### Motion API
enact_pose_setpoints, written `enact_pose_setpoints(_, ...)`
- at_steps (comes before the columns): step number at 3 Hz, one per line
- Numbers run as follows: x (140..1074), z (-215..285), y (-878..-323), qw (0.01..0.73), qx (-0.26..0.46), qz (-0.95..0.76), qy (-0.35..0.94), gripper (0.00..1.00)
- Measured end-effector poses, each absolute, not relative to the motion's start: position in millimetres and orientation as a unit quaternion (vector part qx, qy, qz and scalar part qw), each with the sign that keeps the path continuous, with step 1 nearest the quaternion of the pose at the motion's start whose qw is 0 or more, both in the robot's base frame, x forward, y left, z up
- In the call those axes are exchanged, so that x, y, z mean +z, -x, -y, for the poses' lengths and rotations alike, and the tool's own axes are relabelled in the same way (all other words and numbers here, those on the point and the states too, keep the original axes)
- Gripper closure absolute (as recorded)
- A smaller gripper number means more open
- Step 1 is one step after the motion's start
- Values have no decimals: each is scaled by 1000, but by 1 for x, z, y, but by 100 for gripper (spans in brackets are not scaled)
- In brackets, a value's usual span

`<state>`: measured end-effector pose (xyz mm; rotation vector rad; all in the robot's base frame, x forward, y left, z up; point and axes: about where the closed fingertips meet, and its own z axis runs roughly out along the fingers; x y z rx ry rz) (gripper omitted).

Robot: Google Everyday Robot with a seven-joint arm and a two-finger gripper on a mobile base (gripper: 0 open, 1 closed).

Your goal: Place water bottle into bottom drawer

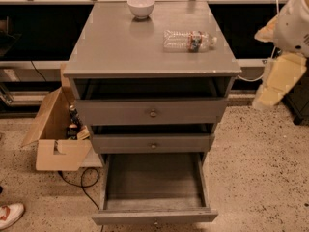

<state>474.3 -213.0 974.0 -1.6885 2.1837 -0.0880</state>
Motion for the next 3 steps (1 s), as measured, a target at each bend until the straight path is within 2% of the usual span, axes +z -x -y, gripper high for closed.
enact_pose_setpoints(1, 963, 201, -537, 218, -37, -769, 600, 0)
enact_pose_setpoints(2, 944, 181, -622, 248, -48, -773, 583, 0)
enact_pose_setpoints(3, 934, 169, -670, 268, -46, -781, 562, 0)
